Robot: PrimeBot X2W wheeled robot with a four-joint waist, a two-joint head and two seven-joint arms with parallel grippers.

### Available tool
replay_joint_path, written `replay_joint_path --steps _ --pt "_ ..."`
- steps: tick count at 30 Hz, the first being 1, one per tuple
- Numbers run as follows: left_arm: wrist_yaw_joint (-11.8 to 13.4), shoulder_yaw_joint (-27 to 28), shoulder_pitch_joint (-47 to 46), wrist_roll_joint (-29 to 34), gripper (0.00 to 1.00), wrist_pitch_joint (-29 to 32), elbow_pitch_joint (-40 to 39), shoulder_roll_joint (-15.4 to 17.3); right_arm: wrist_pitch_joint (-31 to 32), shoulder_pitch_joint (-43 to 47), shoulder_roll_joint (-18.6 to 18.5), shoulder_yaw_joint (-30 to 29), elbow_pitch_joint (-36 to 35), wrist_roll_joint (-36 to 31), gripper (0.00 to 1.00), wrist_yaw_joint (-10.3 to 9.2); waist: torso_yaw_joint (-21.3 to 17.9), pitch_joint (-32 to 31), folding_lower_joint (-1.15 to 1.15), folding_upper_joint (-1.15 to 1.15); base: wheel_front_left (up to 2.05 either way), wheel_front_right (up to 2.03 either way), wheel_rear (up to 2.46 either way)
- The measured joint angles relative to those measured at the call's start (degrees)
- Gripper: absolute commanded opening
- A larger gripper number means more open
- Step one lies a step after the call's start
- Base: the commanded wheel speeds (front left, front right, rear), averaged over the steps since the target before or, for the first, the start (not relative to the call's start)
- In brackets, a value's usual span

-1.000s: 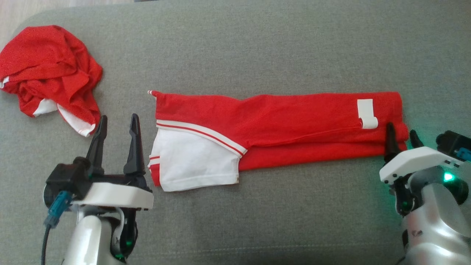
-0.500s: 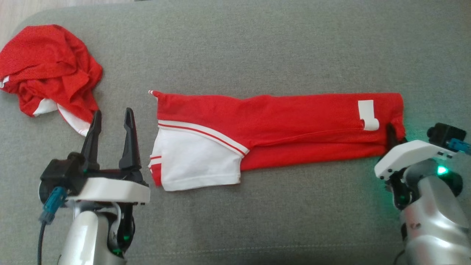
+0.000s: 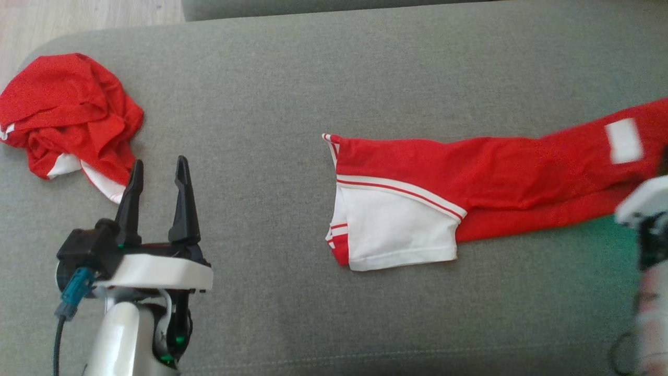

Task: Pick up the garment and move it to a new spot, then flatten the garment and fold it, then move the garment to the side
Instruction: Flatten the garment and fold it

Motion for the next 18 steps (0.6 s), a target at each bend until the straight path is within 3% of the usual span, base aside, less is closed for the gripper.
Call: replay_joint_path --steps 4,8,18 --pt "0.01 0.03 0.18 -0.71 1.00 0.00 0.29 -0.01 1.42 -0.33 4.92 2.20 -1.20 -0.20 0.00 0.00 -0.10 -0.83 0.00 0.00 0.00 0.00 0.00" --pt "0.25 0.03 1.15 -1.15 1.00 0.00 0.54 -0.01 3.21 -0.26 6.60 8.05 -3.36 4.33 0.00 0.00 -0.14 -2.17 0.00 0.00 0.00 0.00 0.00" --pt "0.93 -0.16 2.65 -1.98 1.00 0.00 1.00 -0.02 8.00 6.89 6.71 38.62 -15.49 31.29 0.00 0.00 0.01 -4.79 0.00 0.00 0.00 0.00 0.00"
